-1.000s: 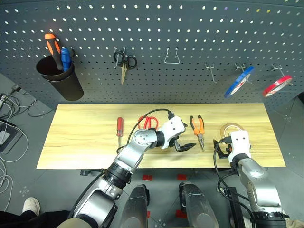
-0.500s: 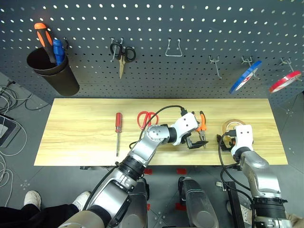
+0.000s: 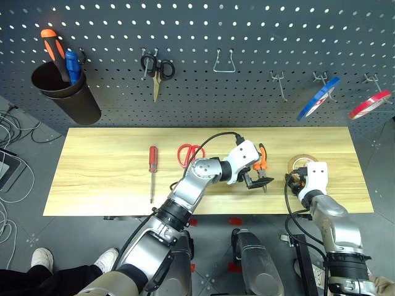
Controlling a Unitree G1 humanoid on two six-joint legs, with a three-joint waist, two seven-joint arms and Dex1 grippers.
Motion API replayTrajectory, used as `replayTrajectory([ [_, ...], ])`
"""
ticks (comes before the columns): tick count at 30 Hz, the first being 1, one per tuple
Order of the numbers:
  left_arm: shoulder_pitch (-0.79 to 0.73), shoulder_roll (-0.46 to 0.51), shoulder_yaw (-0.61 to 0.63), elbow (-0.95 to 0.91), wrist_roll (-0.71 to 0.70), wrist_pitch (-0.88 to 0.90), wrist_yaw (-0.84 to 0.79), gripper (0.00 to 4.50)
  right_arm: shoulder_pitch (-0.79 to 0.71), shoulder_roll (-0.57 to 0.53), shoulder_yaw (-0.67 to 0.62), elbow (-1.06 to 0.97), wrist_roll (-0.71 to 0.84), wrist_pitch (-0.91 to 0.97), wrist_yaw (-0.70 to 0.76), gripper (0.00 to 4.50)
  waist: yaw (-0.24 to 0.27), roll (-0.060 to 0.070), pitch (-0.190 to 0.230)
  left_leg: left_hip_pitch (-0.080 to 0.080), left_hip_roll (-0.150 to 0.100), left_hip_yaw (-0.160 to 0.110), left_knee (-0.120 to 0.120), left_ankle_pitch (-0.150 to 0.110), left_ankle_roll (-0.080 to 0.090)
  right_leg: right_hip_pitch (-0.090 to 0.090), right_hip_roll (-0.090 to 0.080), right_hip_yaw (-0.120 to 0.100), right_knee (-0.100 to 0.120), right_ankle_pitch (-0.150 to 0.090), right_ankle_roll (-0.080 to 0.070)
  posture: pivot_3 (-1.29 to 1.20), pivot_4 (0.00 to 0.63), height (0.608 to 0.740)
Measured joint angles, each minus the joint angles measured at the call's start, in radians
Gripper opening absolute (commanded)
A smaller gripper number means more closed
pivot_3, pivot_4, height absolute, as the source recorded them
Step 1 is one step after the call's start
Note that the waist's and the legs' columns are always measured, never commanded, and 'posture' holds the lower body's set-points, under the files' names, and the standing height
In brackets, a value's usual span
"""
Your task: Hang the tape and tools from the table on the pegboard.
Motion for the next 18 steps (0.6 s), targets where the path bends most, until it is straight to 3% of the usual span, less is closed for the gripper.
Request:
replayTrajectory([
  [3,0.0,0.001,0.001,0.0,0.0,0.003,-0.002,4.5,0.003,-0.008,0.015,0.002,-0.005,-0.013,0.004,0.44,0.0,0.0,0.0,0.0,0.0,0.0,0.0,0.0,0.0,0.0,0.0,0.0,0.0,0.0,0.0,0.06,0.443,0.74],
  [12,0.002,0.002,0.023,-0.008,-0.019,0.022,-0.019,4.5,0.02,-0.033,0.061,0.0,-0.047,-0.056,0.003,0.44,0.0,0.0,0.0,0.0,0.0,-0.001,0.0,0.002,-0.003,-0.001,0.0,0.0,0.0,0.0,0.0,0.04,0.387,0.74],
  [18,0.08,0.06,0.05,-0.148,-0.082,0.135,-0.06,4.5,0.127,-0.035,0.128,-0.153,-0.092,-0.136,0.001,0.44,-0.001,0.004,-0.002,-0.003,0.001,-0.001,-0.001,0.003,-0.005,-0.005,0.0,0.001,0.0,0.0,0.0,0.02,0.331,0.74],
])
